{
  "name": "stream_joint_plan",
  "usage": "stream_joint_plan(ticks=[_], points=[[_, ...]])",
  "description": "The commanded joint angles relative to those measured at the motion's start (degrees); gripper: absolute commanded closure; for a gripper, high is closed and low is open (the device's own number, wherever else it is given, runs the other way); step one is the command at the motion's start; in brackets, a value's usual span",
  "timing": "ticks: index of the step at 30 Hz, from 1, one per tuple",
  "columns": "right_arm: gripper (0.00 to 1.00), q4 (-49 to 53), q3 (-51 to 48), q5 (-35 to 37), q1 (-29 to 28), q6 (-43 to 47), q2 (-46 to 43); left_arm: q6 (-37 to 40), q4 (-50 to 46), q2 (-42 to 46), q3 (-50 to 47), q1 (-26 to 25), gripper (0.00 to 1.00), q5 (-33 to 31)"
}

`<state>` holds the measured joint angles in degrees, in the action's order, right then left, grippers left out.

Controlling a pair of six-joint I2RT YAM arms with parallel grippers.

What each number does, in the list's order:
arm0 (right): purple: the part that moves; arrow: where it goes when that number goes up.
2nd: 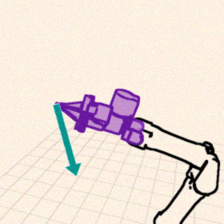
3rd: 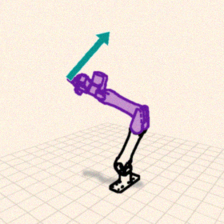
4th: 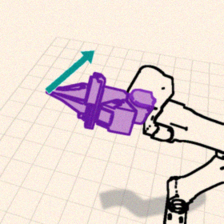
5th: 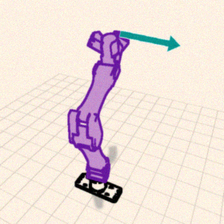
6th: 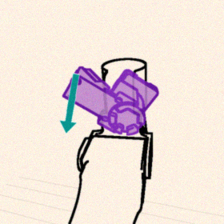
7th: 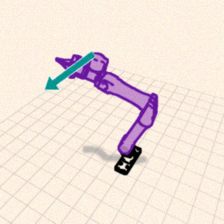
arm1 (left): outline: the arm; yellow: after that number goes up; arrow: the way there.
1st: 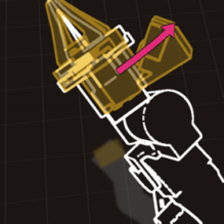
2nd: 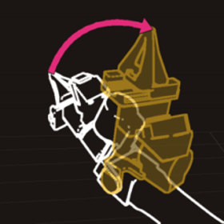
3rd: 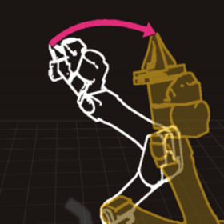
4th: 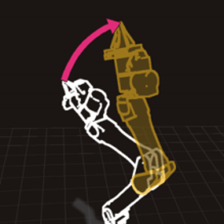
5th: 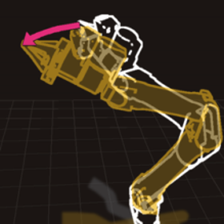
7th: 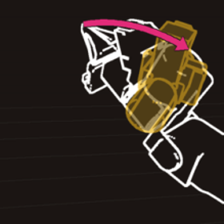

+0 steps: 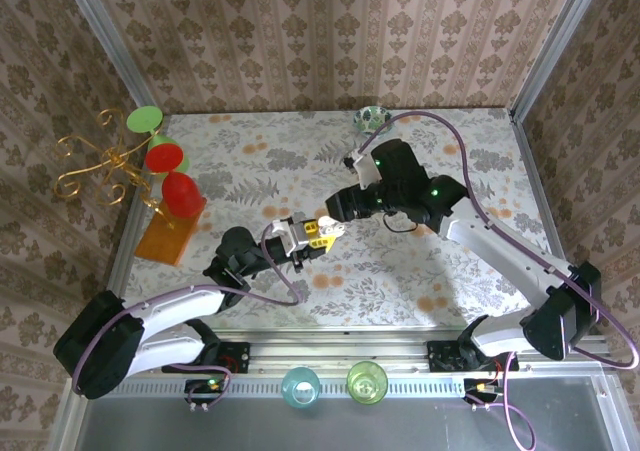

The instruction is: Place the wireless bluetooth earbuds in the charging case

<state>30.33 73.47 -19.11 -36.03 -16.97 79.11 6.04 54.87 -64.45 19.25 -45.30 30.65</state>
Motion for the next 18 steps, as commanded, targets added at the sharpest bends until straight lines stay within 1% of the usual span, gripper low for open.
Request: stream_joint_plan(ticks=[1,2,4,8,10,18], points=[[0.35,6.6,2.7,-4.4,0.3,0.5,0.3,2.0,2.8,1.1,-0.7,-0.2,1.0,0.9],[0.36,7.7,2.9,-5.4,0.3,1.4,1.8,2.0,2.8,1.2,-0.7,-0.2,1.0,0.9],[0.35,9.2,3.0,-6.1,0.2,2.6,1.9,1.9,2.7,1.2,-0.7,-0.2,1.0,0.2],[0.36,10.4,2.2,-6.7,0.2,4.1,1.0,-0.1,1.8,1.2,0.0,-0.2,1.0,-2.0],[0.36,10.8,1.7,-7.7,0.3,4.8,-1.1,-0.4,1.2,1.2,0.3,-0.1,1.0,-2.4],[0.36,13.2,0.3,-9.2,0.3,6.7,-2.4,-2.3,0.9,1.0,0.9,-0.1,1.0,-3.0]])
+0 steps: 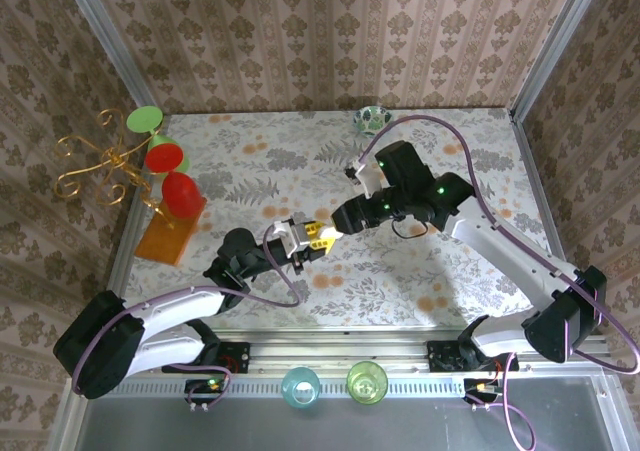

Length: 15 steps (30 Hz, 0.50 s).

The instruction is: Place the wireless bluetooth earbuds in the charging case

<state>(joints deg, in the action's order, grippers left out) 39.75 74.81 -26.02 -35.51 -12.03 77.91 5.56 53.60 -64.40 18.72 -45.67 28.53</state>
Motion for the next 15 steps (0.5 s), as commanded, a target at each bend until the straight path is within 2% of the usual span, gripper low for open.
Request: stream_joint_plan(ticks=[1,9,15], points=[[0.36,3.7,-1.3,-2.1,-0.3,1.9,-1.7,-2.2,1.9,1.0,1.5,0.4,1.0,-1.1],[0.35,-7.7,-7.5,-1.3,-0.3,3.5,-10.6,-5.6,0.9,0.6,2.8,0.9,1.0,3.2],[0.33,-18.9,-16.4,-6.4,-0.2,12.7,-17.1,-9.1,1.8,-0.1,4.4,1.0,1.0,10.7]])
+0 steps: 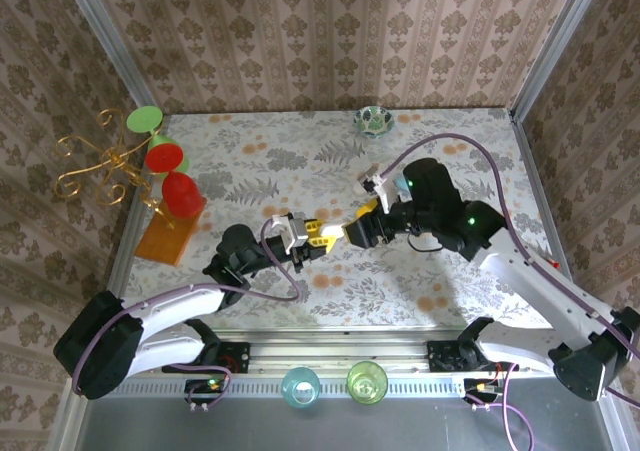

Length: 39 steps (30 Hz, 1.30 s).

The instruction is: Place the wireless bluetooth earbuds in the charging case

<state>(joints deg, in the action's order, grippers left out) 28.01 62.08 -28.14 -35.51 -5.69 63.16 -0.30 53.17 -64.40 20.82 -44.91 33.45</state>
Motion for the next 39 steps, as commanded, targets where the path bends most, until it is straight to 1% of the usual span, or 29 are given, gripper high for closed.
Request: stream_joint_plan(ticks=[1,4,7,8,15,19,21,24,25,26,30,32,35,37,39], points=[[0.32,-9.2,-5.7,-5.3,-0.2,8.0,-3.8,-4.1,2.6,-0.2,2.5,0.3,1.0,6.7],[0.34,-12.7,-9.2,-6.8,-0.2,10.6,-6.5,-5.7,0.7,-0.3,4.5,0.0,1.0,12.0],[0.39,-12.7,-9.8,-11.3,-0.2,11.4,-6.6,-7.3,0.6,-0.4,5.2,-0.5,1.0,13.9],[0.43,-12.4,-9.8,-12.2,-0.2,11.6,-6.4,-7.8,0.7,-0.4,5.3,-0.6,1.0,14.4],[0.62,-10.5,-9.7,-15.0,-0.2,12.8,-5.8,-8.3,0.6,-0.6,6.2,-0.6,1.0,15.6],[0.77,-9.8,-9.8,-15.1,-0.2,13.6,-5.9,-8.0,0.5,-1.0,6.2,-0.6,1.0,15.1],[0.8,-9.8,-9.8,-15.0,-0.2,13.8,-6.0,-8.0,0.8,-1.2,6.2,-0.6,1.0,14.9],[0.82,-10.0,-10.0,-14.4,-0.2,13.6,-6.1,-7.6,0.8,-1.3,6.2,-0.7,1.0,14.2],[0.82,-10.2,-10.1,-14.0,-0.2,13.2,-6.1,-7.4,0.8,-1.3,6.0,-0.6,0.98,13.9],[0.82,-10.5,-10.3,-13.5,-0.1,12.8,-6.0,-7.1,0.7,-1.3,5.9,-0.6,0.94,13.5],[0.83,-12.2,-11.3,-11.6,0.9,10.4,-5.8,-5.4,0.7,-0.9,5.1,-0.2,0.45,9.5],[0.83,-13.7,-12.1,-10.4,2.0,8.7,-5.5,-3.6,0.5,0.1,4.3,-0.3,0.29,6.1],[0.84,-16.8,-13.8,-7.4,5.0,3.9,-4.3,2.2,-4.6,2.5,3.4,-0.2,0.17,-1.0],[0.84,-19.5,-14.9,-5.5,7.6,-0.7,-2.9,6.8,-12.2,3.9,3.9,-0.9,0.13,-5.1],[0.83,-22.6,-16.3,-2.6,10.0,-6.4,-1.1,10.7,-17.3,4.6,4.3,-1.9,0.08,-8.6]])
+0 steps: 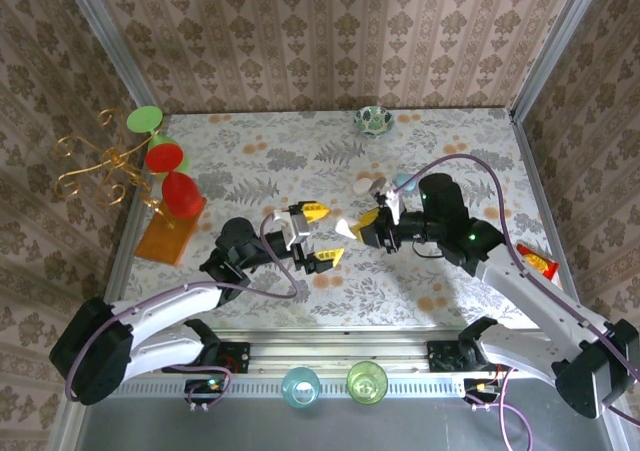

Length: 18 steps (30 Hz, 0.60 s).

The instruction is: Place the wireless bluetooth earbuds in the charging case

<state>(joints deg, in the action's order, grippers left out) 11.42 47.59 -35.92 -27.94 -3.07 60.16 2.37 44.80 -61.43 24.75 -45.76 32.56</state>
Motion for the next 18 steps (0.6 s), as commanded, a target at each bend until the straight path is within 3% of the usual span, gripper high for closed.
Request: stream_joint_plan(ticks=[1,6,10,18], points=[[0.83,-7.2,-2.3,6.8,3.6,-11.7,3.2,9.3,-10.7,1.7,0.2,-1.5,0.06,-9.1],[0.88,-3.5,-1.6,16.9,6.6,-19.2,11.6,13.0,-15.4,0.1,0.0,-2.4,0.02,-13.9],[0.85,-3.8,-1.2,13.8,8.1,-22.5,20.0,13.5,-14.9,-2.8,-0.2,-2.8,0.01,-14.8],[0.84,-4.7,-0.3,14.4,9.0,-24.5,32.8,13.4,-14.6,-6.3,0.1,-3.2,0.01,-17.8]])
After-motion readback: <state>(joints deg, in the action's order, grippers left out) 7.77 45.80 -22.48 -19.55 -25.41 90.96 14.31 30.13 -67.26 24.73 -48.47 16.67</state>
